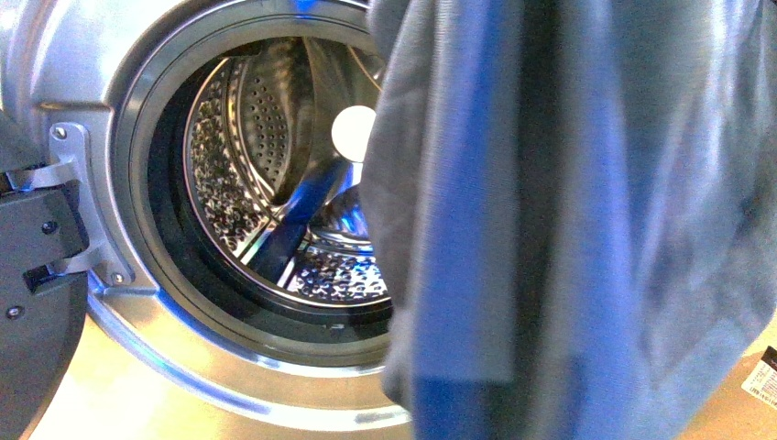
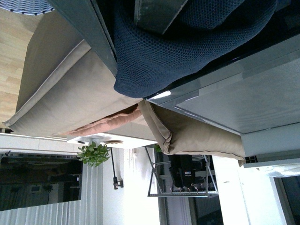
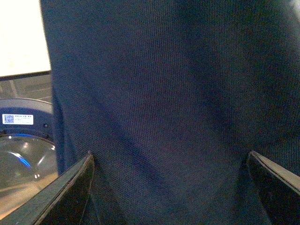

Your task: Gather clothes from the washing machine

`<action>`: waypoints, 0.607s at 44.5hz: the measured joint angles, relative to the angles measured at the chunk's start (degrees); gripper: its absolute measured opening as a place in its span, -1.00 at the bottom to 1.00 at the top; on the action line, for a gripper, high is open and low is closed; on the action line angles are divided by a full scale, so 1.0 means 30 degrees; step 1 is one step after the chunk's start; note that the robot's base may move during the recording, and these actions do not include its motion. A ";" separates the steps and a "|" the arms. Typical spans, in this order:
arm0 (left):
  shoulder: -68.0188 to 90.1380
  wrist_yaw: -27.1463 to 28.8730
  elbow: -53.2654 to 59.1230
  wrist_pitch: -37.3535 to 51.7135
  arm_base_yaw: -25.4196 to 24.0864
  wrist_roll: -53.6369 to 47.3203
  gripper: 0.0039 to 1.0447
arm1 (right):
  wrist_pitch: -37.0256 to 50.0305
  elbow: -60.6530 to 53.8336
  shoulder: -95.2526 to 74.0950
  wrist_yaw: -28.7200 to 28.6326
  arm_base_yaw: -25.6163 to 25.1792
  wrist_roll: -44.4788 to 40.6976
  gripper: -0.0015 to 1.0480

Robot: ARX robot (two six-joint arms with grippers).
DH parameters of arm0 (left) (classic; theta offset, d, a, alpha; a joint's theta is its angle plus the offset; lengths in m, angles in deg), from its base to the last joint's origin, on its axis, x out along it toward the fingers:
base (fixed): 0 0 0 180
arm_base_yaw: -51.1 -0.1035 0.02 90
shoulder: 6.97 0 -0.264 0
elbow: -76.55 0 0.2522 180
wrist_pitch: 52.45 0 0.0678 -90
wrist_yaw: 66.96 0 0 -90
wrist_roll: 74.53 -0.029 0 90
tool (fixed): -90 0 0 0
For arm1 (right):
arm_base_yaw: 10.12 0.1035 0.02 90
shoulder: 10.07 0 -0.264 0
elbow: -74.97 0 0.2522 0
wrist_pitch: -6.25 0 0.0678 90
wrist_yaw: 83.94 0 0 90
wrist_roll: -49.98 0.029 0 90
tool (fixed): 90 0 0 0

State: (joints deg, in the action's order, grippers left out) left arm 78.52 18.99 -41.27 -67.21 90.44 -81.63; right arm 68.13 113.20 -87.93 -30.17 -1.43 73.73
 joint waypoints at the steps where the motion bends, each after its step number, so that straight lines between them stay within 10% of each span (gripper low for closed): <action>1: 0.0000 0.0000 -0.0007 0.0000 0.0000 0.0000 -0.89 | -0.0335 0.0109 -0.0087 0.0270 0.0233 -0.0036 0.86; 27: 0.0044 0.0007 -0.0058 -0.0007 -0.0036 0.0000 -0.89 | -0.2834 0.0685 -0.0714 0.1188 0.1137 -0.1151 0.86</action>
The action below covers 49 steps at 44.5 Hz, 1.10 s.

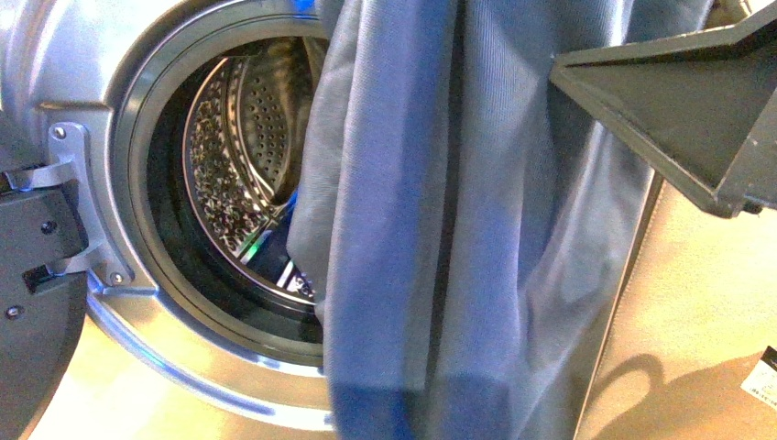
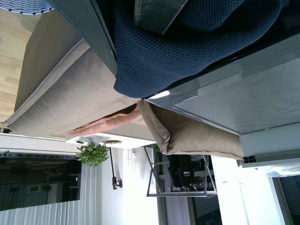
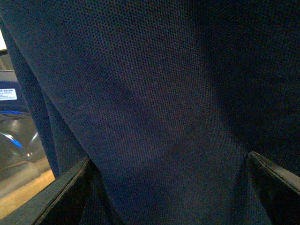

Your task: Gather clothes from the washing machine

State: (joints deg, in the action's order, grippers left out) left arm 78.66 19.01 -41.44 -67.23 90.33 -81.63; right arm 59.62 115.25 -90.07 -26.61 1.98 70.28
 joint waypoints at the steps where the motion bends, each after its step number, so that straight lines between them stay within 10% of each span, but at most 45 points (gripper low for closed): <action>1: -0.0007 0.0000 0.0000 0.0000 0.0000 0.0000 -0.89 | -0.0015 0.0044 0.0000 0.0000 0.0029 0.0000 0.86; 30: -0.0007 0.0007 -0.0015 0.0000 0.0000 0.0000 -0.89 | -0.2820 0.5515 -0.2331 0.3264 0.2492 -0.3701 0.85; 49: -0.0007 0.0007 -0.0022 0.0000 0.0000 0.0000 -0.89 | -0.1588 0.6069 -0.3228 0.6200 0.2302 -0.4386 -0.30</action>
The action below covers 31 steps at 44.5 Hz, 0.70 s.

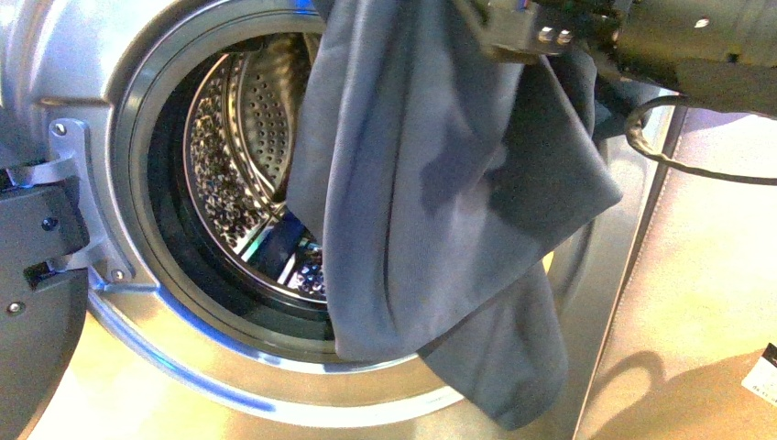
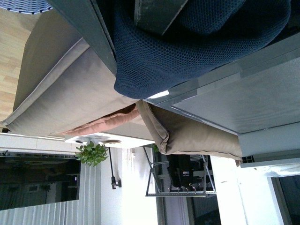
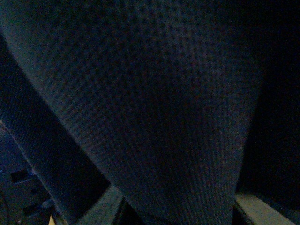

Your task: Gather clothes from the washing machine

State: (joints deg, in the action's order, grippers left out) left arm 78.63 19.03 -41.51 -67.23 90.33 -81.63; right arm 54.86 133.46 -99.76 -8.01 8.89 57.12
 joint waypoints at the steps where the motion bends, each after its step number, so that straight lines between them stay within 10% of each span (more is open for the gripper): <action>1: 0.0000 0.0000 0.0000 0.0000 0.0000 0.0000 -0.89 | 0.0175 -0.0007 0.0000 0.0146 -0.0080 0.0022 -0.36; 13: 0.0000 -0.0015 -0.0029 0.0000 0.0000 0.0000 -0.89 | 0.1654 -0.0583 0.0933 0.0984 -0.2127 0.0874 -0.87; 31: 0.0000 -0.0015 -0.0058 0.0007 0.0000 0.0007 0.63 | 0.1202 0.0233 0.4014 0.1719 -0.8619 0.3774 -0.87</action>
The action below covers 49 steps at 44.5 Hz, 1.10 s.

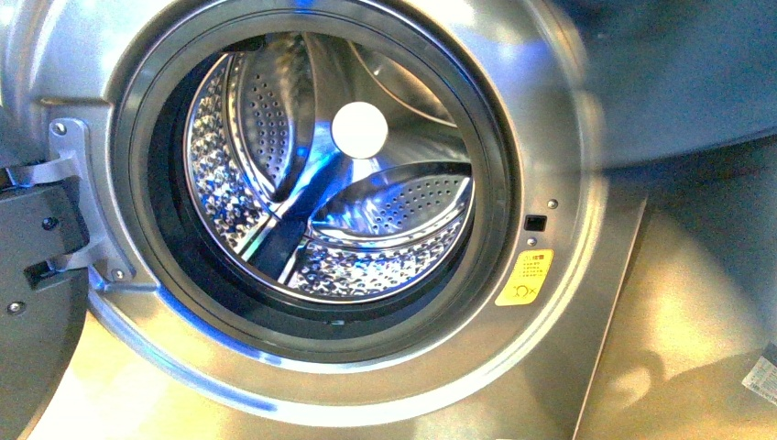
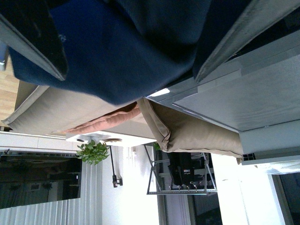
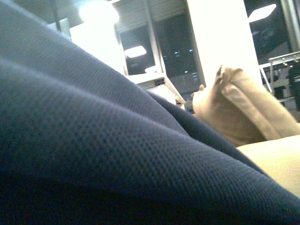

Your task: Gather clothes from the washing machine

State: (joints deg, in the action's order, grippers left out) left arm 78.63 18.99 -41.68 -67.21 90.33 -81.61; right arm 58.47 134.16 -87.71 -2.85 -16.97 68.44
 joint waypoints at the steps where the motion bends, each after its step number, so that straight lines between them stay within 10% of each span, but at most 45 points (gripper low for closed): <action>1: 0.0000 -0.0007 -0.0007 0.0000 0.0000 0.0000 0.74 | -0.0248 0.0022 0.0277 -0.0117 -0.0503 0.0146 -0.87; 15: -0.0007 0.0000 -0.0036 0.0000 0.0000 -0.0007 0.88 | -0.1887 0.0379 0.5122 -0.4430 -0.7941 0.4408 -0.87; 29: -0.0007 0.0000 -0.0044 0.0007 0.0000 -0.0007 0.88 | -0.7067 -0.1311 0.9085 -1.4426 -1.4010 0.6397 -0.87; 41: -0.0007 -0.0007 -0.0044 0.0007 0.0000 -0.0007 0.88 | -1.6852 -0.3016 0.6725 -1.3908 -1.2910 -0.1836 -0.87; 49: -0.0007 0.0000 -0.0044 0.0007 0.0000 -0.0007 0.88 | -1.9948 -0.3723 0.4983 -1.3027 -1.1846 -0.5370 -0.36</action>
State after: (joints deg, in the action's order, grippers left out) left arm 78.61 18.99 -41.81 -67.19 90.33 -81.63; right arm -1.38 122.99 -72.76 -41.93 -52.51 52.33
